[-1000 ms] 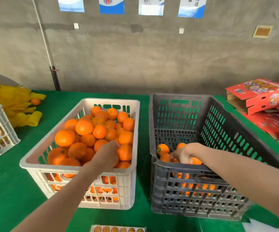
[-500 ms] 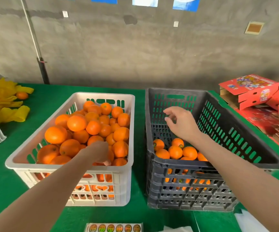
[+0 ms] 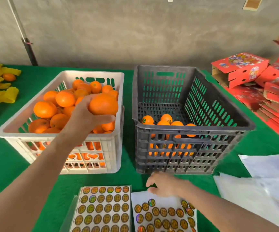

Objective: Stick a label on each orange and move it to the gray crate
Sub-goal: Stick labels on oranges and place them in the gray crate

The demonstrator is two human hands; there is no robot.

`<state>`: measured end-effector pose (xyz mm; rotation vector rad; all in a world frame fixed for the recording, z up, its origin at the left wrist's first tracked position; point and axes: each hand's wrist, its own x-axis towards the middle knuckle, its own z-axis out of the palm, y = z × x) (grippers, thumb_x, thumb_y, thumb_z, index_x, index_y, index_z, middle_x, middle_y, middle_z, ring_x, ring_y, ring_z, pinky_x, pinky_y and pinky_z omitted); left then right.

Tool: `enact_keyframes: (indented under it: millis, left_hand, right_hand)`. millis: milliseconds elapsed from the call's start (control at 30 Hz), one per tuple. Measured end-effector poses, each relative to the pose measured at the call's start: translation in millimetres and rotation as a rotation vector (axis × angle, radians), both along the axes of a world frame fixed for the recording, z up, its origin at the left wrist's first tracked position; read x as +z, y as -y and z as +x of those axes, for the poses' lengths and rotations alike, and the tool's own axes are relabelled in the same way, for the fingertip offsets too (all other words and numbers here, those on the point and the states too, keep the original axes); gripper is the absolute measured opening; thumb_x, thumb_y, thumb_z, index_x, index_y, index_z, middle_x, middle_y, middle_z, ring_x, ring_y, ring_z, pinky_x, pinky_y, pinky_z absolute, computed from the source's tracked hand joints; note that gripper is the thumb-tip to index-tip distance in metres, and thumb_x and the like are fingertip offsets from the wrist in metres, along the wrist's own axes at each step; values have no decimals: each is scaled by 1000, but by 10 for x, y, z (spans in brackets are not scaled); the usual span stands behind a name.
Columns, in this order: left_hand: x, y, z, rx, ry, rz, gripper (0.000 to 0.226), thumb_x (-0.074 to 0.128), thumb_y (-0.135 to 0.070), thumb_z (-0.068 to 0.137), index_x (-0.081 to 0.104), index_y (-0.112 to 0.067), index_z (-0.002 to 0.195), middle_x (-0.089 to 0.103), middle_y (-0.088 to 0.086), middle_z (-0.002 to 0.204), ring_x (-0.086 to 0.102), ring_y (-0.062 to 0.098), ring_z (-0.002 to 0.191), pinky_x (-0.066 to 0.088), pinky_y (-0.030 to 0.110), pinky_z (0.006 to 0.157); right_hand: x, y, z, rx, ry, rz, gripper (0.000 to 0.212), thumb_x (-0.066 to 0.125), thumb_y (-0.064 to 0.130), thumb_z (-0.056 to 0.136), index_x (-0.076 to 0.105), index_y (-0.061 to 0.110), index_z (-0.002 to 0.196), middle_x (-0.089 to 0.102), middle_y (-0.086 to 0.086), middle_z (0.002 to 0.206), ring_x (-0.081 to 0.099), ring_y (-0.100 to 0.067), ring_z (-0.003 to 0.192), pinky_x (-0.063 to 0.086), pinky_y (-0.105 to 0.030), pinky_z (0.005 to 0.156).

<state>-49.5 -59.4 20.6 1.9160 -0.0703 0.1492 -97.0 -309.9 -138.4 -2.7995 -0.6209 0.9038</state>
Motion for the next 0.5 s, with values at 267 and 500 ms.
enact_keyframes:
  millis: [267, 500]
  left_hand:
    - [-569, 439, -798, -217, -206, -138, 86, 84, -47, 33, 56, -39, 114, 65, -6, 110, 63, 15, 100, 50, 31, 82]
    - [-1259, 660, -985, -387, -578, -437, 85, 89, -48, 36, 66, -13, 110, 71, 8, 111, 60, 28, 113, 40, 39, 103]
  right_hand:
    - [-117, -99, -81, -124, 24, 225, 16, 59, 23, 88, 66, 14, 100, 48, 2, 102, 45, -17, 105, 33, -30, 87]
    - [222, 151, -45, -176, 130, 387, 14, 54, 7, 92, 68, 3, 90, 63, 2, 80, 56, -11, 74, 37, -18, 68]
